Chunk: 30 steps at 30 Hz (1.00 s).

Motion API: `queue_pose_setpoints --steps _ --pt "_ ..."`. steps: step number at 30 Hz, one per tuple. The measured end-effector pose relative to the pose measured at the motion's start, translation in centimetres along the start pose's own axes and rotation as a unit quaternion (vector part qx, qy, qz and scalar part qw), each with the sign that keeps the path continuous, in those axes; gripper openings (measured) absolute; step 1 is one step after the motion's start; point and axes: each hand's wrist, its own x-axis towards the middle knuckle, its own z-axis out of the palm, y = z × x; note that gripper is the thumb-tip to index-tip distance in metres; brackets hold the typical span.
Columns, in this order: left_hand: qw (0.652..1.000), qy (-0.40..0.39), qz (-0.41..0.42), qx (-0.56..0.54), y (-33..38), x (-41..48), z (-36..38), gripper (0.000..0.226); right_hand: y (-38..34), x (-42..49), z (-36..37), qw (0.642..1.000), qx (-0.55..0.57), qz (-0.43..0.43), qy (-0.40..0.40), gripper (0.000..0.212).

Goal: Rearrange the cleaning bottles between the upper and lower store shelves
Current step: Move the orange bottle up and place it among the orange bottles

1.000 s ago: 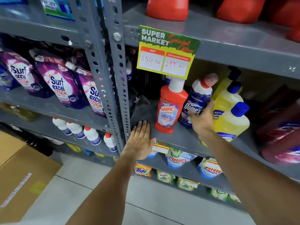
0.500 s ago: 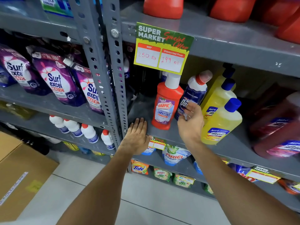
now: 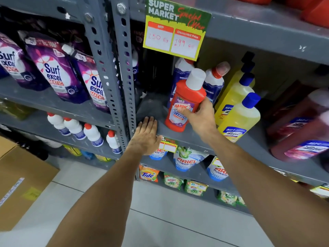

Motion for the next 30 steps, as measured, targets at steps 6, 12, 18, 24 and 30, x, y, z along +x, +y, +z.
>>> queue_pose_setpoints --steps 6,12,18,24,30 --pt "0.991 0.124 0.025 -0.032 2.1 -3.3 0.6 0.078 0.6 -3.8 -3.4 1.0 -0.006 -0.017 -0.009 0.068" --pt "0.961 0.27 0.008 -0.059 4.8 -7.5 -4.8 0.071 -3.0 -7.6 -7.2 0.997 0.01 -0.069 -0.043 0.06" --pt "0.915 0.403 -0.022 -0.018 7.5 -11.3 -15.3 0.069 -11.8 -9.4 -11.5 0.984 0.022 -0.169 -0.046 0.054" --pt "0.902 0.432 0.005 -0.005 10.1 -11.1 -24.7 0.069 -22.7 -8.4 -16.3 0.959 0.032 -0.282 -0.022 0.057" --pt "0.931 0.364 0.034 0.014 11.1 -8.1 -29.5 0.071 -28.9 -4.4 -19.3 0.951 0.017 -0.303 0.055 0.063"
